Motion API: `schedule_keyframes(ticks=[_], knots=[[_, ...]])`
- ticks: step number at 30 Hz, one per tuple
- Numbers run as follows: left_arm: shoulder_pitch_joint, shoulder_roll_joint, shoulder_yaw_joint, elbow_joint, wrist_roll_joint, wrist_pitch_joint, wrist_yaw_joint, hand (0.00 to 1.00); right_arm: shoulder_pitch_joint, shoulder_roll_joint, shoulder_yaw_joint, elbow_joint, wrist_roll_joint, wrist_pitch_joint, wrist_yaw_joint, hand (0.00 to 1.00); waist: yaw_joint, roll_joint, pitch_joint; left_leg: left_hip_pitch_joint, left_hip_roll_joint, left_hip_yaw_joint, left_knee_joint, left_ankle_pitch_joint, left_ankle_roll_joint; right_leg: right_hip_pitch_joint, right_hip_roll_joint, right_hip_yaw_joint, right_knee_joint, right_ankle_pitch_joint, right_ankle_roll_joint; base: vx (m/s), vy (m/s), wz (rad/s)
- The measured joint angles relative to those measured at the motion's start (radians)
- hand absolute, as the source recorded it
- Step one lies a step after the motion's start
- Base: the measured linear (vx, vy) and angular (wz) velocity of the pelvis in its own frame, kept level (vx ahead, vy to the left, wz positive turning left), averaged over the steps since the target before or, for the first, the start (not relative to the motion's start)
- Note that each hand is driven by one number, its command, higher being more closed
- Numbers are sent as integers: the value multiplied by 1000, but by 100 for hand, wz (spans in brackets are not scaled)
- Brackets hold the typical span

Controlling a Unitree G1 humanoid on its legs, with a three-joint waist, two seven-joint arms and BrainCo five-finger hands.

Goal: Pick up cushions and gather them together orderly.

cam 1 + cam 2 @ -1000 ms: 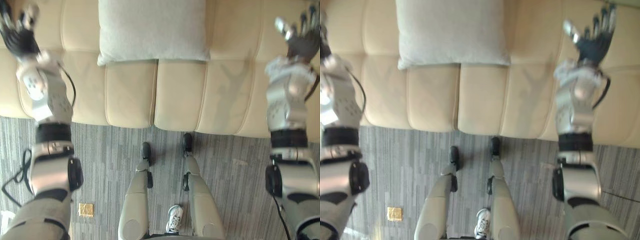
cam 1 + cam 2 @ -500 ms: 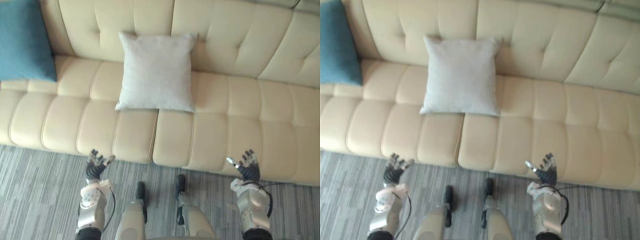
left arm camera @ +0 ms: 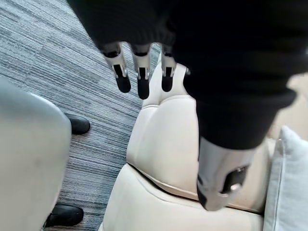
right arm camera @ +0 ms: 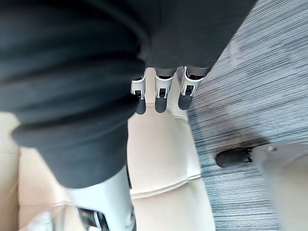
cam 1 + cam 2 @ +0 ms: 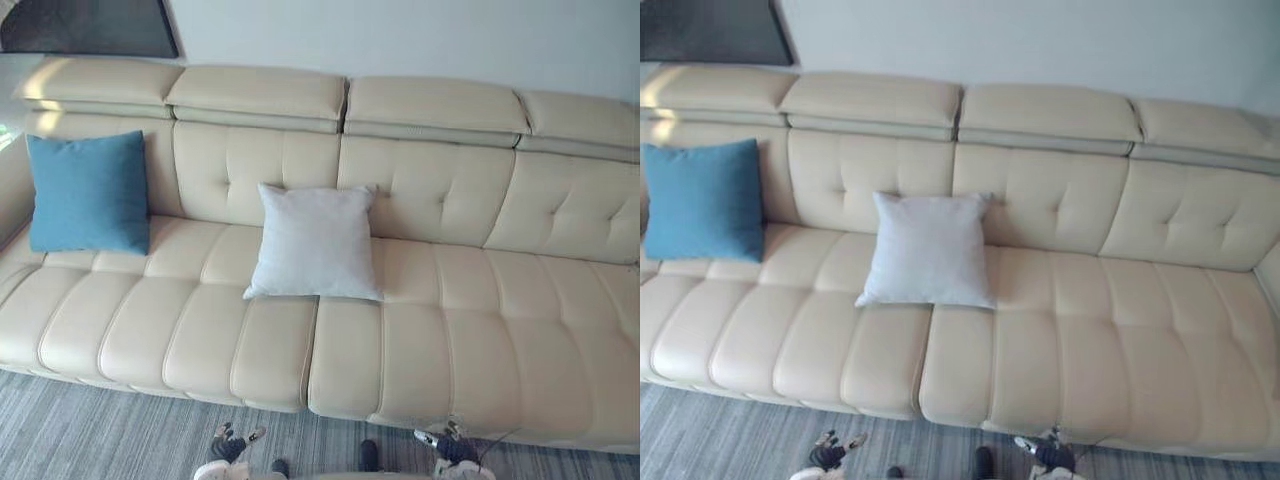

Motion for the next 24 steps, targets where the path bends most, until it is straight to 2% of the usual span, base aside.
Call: schedule_keyframes(ticks=[1,9,15,22,24], knots=[[4,11,29,37,40,3,4,0,-63,-2,-72,104,-1,19,-1,0,-26,10,4,75,-46,-14,-29,-29,31,70,-32,-23,1,-48,17,0,0,0],[4,11,28,38,38,5,3,0,-58,-2,-72,104,-4,22,-2,0,-26,9,4,81,-45,-12,-28,-29,31,76,-32,-26,1,-48,17,0,0,0],[4,11,13,39,16,13,-4,0,-59,-2,-40,108,-46,47,-12,0,-27,12,17,131,-29,24,-28,-33,31,87,-28,-25,58,-63,12,-41,-9,-12],[-3,22,-4,37,0,14,-4,0,-65,-1,11,108,-100,67,-33,0,-26,-6,41,130,-31,109,16,-54,39,47,-38,7,115,-72,14,-109,9,-35],[-20,23,-16,37,0,14,-2,0,-78,-2,40,96,-113,68,-37,0,-24,-12,65,119,-28,138,44,-72,39,24,-48,3,142,-72,13,-91,21,-43]])
